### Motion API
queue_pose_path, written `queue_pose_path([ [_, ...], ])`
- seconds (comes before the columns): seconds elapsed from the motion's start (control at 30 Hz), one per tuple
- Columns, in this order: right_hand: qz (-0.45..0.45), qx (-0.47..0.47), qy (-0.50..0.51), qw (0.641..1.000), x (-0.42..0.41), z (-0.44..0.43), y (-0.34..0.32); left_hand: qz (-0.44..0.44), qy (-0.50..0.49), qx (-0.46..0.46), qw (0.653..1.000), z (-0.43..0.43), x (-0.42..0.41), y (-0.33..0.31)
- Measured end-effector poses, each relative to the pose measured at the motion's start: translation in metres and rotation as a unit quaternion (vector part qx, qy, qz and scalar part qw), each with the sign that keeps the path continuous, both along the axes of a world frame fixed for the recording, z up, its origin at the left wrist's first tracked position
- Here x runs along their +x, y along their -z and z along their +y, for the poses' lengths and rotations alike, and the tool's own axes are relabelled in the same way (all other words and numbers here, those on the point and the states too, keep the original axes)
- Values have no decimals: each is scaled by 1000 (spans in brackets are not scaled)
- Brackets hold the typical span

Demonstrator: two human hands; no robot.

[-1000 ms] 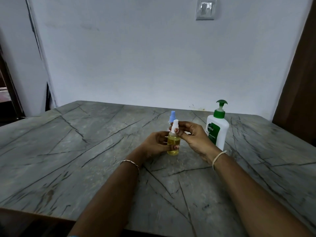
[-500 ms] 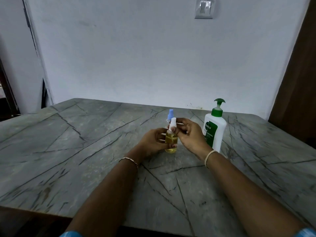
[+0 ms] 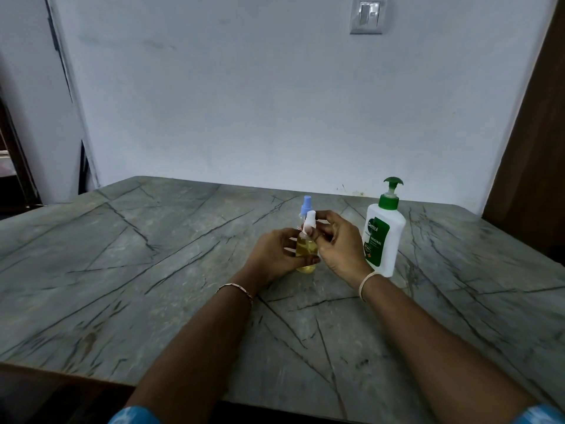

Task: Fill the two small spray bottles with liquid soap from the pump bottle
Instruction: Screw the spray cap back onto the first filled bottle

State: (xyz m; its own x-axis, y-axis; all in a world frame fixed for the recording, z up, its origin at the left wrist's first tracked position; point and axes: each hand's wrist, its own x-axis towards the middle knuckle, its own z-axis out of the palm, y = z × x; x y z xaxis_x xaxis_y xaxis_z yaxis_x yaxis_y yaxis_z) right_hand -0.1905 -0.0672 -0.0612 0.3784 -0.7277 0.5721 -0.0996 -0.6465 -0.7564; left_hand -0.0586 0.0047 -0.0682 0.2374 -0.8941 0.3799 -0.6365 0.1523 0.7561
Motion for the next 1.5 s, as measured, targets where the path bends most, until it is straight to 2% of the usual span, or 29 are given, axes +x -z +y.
queue_pose_path([
  [0.13,-9,7,-4,1000,4,0,1,-16,-20,-8,1000,1,0,0],
  [0.33,-27,48,-40,998,7,-1,3,16,-38,-13,999,2,4,0],
  [0.47,-21,35,-55,998,6,0,6,19,-65,-41,997,1,12,1],
  [0.87,26,51,-48,997,0,-6,12,50,-249,-73,964,-3,40,4],
  [1.5,41,72,-31,996,-3,-11,12,46,-279,-60,957,-2,55,7],
])
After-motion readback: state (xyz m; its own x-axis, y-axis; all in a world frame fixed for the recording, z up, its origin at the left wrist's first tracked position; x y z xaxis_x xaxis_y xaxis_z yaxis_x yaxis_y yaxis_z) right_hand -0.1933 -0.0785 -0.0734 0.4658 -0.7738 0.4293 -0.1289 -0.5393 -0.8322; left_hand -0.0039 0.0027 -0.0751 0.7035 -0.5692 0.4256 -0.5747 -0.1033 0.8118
